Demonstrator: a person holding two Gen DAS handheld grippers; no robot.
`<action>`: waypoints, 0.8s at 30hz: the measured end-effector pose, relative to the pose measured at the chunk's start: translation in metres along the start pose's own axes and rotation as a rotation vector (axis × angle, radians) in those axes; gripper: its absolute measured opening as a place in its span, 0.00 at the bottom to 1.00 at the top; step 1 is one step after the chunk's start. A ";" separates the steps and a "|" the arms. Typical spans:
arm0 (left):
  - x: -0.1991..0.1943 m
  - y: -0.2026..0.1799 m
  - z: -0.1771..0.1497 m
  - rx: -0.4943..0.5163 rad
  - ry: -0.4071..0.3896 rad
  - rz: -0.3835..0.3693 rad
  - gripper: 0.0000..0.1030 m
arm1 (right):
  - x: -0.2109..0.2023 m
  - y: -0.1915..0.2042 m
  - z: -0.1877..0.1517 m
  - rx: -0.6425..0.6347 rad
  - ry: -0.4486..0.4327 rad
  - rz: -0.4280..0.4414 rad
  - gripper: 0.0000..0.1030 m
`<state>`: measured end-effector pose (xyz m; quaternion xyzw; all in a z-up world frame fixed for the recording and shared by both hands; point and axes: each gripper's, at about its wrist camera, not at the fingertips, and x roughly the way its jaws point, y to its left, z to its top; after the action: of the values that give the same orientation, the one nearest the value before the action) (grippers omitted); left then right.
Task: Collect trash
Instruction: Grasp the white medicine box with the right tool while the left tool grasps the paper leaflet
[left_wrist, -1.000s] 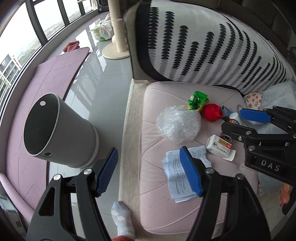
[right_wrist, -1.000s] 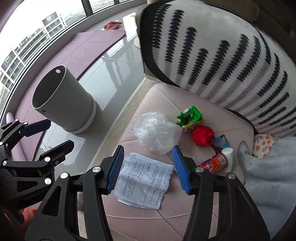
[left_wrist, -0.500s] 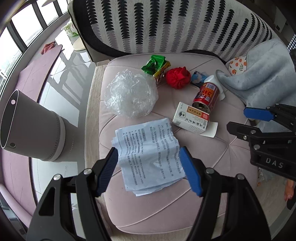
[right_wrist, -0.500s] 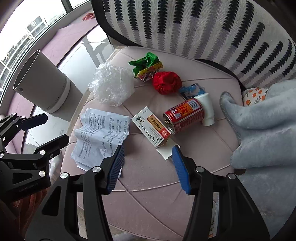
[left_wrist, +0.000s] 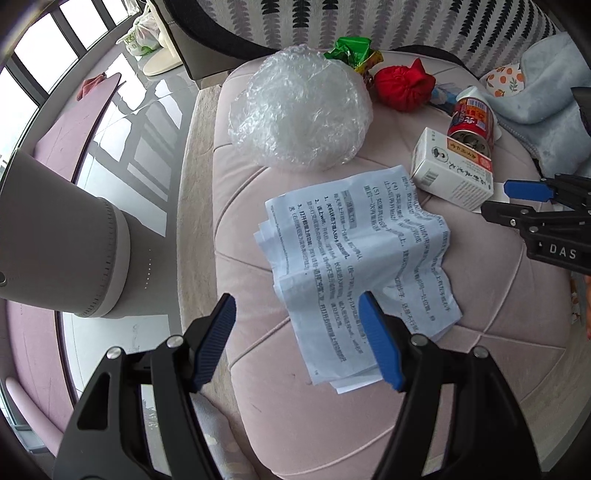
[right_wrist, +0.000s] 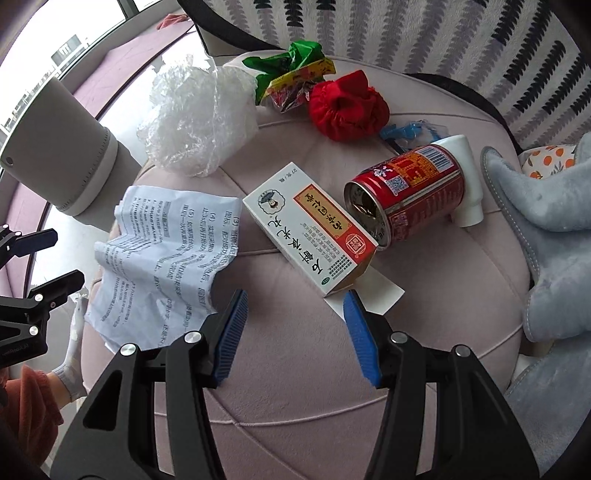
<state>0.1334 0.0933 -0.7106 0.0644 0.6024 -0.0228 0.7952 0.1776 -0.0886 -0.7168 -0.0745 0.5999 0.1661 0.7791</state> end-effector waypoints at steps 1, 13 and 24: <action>0.005 0.002 -0.001 -0.005 0.003 -0.001 0.67 | 0.006 -0.001 0.000 -0.006 0.002 -0.004 0.51; 0.047 0.006 -0.015 0.036 0.046 -0.056 0.67 | 0.036 -0.001 0.007 -0.102 -0.005 -0.026 0.51; 0.061 -0.014 -0.002 0.080 0.026 -0.142 0.54 | 0.041 0.009 0.018 -0.143 0.003 0.048 0.19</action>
<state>0.1469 0.0825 -0.7702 0.0532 0.6145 -0.1024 0.7804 0.1999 -0.0679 -0.7502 -0.1159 0.5891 0.2269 0.7668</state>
